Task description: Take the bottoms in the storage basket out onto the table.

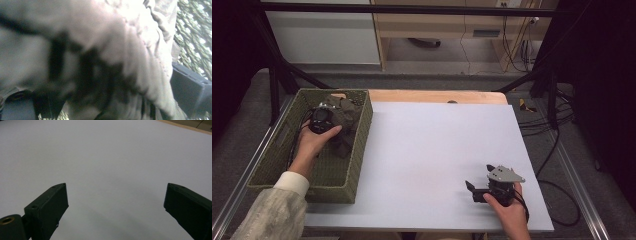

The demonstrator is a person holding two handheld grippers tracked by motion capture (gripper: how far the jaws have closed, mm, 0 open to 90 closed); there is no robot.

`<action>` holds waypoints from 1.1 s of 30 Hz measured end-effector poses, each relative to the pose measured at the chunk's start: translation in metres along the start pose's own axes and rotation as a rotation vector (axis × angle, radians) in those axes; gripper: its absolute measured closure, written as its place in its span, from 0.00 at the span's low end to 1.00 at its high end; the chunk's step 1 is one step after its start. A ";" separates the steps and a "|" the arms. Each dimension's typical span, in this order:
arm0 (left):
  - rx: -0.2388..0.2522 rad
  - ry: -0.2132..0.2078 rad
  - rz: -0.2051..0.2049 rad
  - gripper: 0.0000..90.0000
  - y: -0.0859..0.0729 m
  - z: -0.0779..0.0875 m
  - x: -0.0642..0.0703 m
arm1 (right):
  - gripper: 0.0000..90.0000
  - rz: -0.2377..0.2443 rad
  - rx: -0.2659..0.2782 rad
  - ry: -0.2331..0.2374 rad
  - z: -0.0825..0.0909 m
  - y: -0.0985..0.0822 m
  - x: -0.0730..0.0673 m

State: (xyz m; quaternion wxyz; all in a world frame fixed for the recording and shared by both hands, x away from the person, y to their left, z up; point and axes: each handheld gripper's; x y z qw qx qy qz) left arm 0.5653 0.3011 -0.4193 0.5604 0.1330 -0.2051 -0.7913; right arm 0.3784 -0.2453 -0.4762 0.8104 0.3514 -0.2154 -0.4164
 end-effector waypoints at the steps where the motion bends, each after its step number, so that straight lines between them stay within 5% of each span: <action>1: -0.004 0.011 -0.001 0.12 0.000 -0.002 -0.001 | 0.06 0.001 -0.001 0.000 0.000 0.000 0.000; 9: -0.026 0.020 0.041 0.09 -0.002 -0.003 -0.007 | 0.06 0.002 -0.005 0.002 -0.001 0.000 0.000; 19: -0.040 0.020 -0.006 0.14 0.001 -0.013 0.001 | 0.06 0.007 -0.007 0.005 -0.002 0.000 -0.001; 29: -0.064 0.000 -0.043 0.68 0.004 -0.009 0.002 | 0.06 0.010 -0.007 0.007 -0.002 0.000 -0.001; 33: -0.054 -0.008 -0.028 0.79 0.005 -0.001 0.003 | 0.06 0.007 -0.003 0.003 -0.001 0.000 -0.001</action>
Point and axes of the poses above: each handheld gripper's, and its own axes: z roughly backward along the jaws, y roughly out of its top, x roughly to its right, and after that the axes turned 12 degrees about -x, right-handed
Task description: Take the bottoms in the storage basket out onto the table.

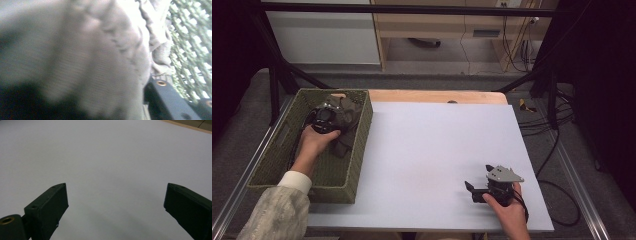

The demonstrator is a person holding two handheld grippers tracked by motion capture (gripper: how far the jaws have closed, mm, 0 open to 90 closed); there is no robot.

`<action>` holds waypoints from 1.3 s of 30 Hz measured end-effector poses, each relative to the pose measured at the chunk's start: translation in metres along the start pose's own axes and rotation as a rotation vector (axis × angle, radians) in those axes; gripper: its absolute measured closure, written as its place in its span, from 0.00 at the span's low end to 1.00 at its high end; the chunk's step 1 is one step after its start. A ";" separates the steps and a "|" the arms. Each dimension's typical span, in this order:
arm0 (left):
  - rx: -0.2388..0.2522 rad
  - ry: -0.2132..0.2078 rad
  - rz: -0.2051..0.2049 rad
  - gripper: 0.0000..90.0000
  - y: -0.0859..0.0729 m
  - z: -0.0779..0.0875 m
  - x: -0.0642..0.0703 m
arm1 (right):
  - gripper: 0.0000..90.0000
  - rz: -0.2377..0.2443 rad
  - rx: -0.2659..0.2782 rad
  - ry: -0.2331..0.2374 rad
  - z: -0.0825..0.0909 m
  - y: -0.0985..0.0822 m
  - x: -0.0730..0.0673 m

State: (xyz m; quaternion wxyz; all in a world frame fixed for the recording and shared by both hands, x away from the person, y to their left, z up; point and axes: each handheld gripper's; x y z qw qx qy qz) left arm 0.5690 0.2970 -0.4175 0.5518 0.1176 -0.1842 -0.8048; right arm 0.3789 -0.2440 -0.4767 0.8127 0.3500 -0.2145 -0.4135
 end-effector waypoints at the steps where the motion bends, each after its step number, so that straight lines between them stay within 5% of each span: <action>1: 0.000 0.000 0.000 0.80 0.000 0.000 0.000 | 0.06 -0.001 0.002 0.000 0.000 0.000 0.000; 10: 0.117 -0.067 0.051 0.83 -0.002 0.048 -0.008 | 0.06 -0.005 0.013 -0.005 0.002 0.000 0.001; 20: 0.190 -0.066 0.025 0.83 0.000 0.092 -0.010 | 0.06 -0.006 0.013 -0.006 0.002 0.001 0.001; 39: 0.215 -0.092 0.051 0.83 0.000 0.109 -0.014 | 0.06 -0.006 0.011 -0.007 0.002 0.000 0.001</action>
Point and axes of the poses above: each handheld gripper's, and its own axes: z roughly backward along the jaws, y roughly out of its top, x roughly to its right, and after that the axes turned 12 degrees about -x, right-handed
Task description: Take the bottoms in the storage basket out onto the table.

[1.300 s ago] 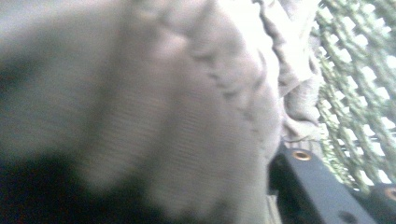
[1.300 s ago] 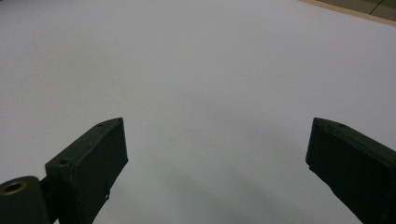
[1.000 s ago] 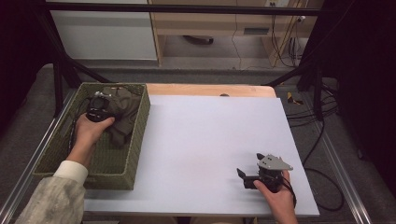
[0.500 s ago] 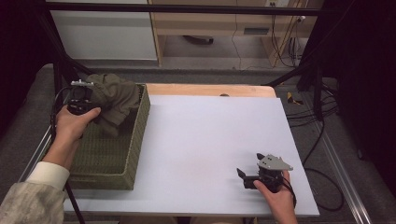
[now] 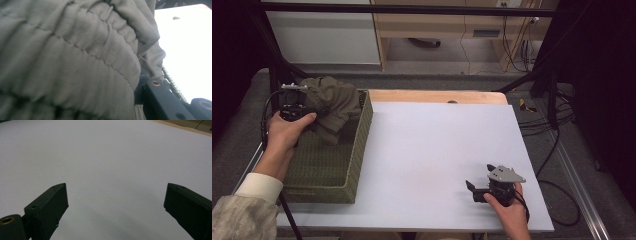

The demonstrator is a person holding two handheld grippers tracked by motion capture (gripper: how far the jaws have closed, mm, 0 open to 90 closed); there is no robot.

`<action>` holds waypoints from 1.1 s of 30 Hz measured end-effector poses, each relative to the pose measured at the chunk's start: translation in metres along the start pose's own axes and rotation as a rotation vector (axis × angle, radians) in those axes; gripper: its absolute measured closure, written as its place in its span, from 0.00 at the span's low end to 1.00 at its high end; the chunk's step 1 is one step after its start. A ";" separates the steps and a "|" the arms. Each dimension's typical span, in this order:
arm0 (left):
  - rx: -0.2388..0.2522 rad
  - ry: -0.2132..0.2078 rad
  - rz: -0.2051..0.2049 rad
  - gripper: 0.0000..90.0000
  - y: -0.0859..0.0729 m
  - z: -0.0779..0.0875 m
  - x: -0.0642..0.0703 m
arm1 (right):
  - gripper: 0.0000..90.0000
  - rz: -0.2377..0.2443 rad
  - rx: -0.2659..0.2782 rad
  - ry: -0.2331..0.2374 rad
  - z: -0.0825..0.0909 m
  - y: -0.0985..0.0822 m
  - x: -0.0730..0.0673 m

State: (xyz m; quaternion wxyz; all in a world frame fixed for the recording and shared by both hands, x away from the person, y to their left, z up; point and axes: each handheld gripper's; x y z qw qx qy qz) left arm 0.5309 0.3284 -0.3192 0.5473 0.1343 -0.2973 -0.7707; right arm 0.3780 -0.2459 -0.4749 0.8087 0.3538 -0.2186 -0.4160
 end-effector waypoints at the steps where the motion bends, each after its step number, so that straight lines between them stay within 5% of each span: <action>1: 0.000 -0.003 0.003 0.83 0.000 0.000 0.000 | 0.06 0.000 0.000 0.000 0.000 0.000 0.000; 11: 0.027 -0.050 0.032 0.83 0.002 0.006 0.002 | 0.06 -0.004 0.002 -0.003 0.000 0.000 0.001; 33: 0.076 -0.066 -0.004 0.83 0.016 0.028 0.019 | 0.05 -0.001 0.000 0.003 0.000 0.000 0.000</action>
Point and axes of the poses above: each handheld gripper's, and its own axes: z roughly backward along the jaws, y roughly out of its top, x roughly to its right, and after that the axes turned 12 degrees about -x, right-handed
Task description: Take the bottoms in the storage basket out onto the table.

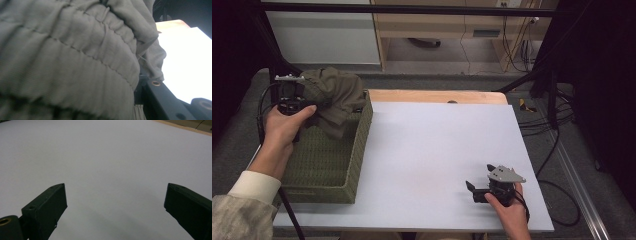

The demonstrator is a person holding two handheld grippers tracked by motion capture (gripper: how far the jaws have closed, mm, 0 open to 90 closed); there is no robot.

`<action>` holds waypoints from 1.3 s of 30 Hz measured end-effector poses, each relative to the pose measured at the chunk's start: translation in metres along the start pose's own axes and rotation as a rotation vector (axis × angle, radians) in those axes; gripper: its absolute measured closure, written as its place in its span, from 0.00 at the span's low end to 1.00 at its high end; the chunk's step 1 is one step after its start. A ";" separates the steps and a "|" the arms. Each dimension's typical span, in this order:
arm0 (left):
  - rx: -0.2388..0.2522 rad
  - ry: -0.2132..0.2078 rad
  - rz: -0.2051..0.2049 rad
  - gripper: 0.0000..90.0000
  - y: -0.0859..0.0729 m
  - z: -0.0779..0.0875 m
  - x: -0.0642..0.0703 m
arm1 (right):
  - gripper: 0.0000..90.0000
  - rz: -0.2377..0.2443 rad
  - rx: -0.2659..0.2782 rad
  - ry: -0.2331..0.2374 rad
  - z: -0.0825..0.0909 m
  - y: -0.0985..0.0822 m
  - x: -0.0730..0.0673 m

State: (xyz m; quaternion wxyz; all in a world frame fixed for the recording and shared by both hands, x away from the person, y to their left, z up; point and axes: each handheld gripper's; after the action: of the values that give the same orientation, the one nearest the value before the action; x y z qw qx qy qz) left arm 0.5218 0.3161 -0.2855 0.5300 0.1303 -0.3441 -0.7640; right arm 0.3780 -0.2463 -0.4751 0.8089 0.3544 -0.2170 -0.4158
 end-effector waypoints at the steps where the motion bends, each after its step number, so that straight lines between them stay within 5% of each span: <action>1: 0.002 0.000 -0.001 0.83 0.001 0.001 0.000 | 0.05 -0.001 0.000 0.000 0.000 0.000 0.000; 39: 0.099 -0.064 0.007 0.83 0.026 0.032 0.017 | 0.05 -0.003 0.006 0.003 0.001 0.000 0.000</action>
State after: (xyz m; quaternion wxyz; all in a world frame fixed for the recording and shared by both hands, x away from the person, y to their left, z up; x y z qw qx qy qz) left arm 0.5153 0.3078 -0.2419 0.5141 0.1307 -0.3985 -0.7482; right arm 0.3774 -0.2465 -0.4747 0.8076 0.3576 -0.2166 -0.4159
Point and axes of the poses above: each handheld gripper's, and its own axes: z roughly backward along the jaws, y roughly out of its top, x roughly to its right, and after that the axes turned 12 degrees about -x, right-handed
